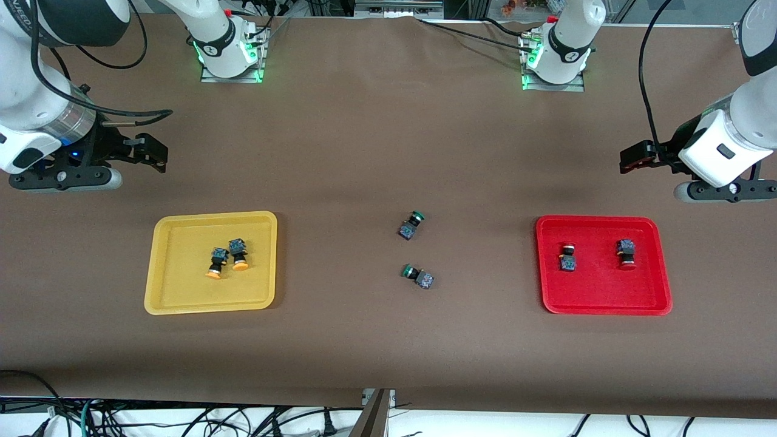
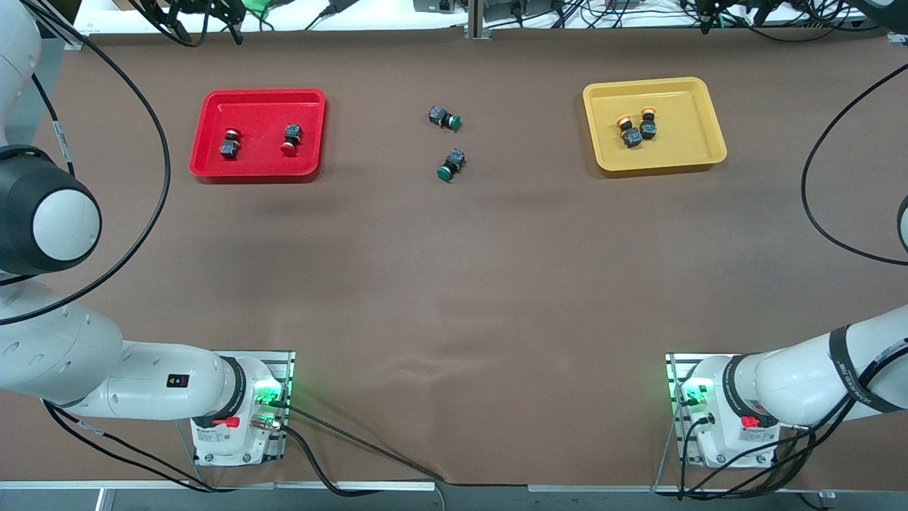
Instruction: Place red and yellow buttons in trays
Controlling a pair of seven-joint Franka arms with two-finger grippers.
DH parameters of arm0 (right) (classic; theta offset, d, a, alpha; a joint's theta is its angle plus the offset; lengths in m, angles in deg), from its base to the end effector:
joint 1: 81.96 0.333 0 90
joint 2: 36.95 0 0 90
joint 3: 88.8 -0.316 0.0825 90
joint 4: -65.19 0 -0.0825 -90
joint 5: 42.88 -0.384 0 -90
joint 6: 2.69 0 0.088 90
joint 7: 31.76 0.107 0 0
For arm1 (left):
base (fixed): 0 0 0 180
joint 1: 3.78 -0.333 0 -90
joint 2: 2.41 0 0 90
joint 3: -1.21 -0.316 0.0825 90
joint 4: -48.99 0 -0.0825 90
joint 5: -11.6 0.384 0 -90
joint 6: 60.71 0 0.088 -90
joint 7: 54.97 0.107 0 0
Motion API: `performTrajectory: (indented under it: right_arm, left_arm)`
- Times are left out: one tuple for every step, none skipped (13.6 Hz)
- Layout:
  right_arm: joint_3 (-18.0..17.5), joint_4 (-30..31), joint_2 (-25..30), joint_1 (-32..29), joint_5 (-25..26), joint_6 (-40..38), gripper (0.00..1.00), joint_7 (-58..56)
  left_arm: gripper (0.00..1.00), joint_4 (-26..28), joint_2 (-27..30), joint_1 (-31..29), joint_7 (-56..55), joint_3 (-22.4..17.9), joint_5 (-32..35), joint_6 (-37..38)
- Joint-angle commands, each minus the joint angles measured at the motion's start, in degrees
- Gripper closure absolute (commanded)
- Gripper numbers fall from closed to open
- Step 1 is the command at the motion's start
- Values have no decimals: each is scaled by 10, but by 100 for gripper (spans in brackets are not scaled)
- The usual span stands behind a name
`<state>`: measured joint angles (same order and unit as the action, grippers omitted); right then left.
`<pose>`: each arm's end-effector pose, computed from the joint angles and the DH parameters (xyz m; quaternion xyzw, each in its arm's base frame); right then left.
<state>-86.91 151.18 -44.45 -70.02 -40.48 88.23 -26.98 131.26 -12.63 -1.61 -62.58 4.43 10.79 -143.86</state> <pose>0.5859 0.1006 0.5838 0.9984 0.0468 -0.0192 0.0258 0.5914 -0.0545 0.5754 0.9964 0.0191 -0.0821 0.0028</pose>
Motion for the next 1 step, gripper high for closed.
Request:
performTrajectory:
  right_arm:
    - [19, -1, 6, -2, -25, -8, 1, 4]
  left_arm:
    - [0, -21, -14, -1, 3, -1, -8, 7]
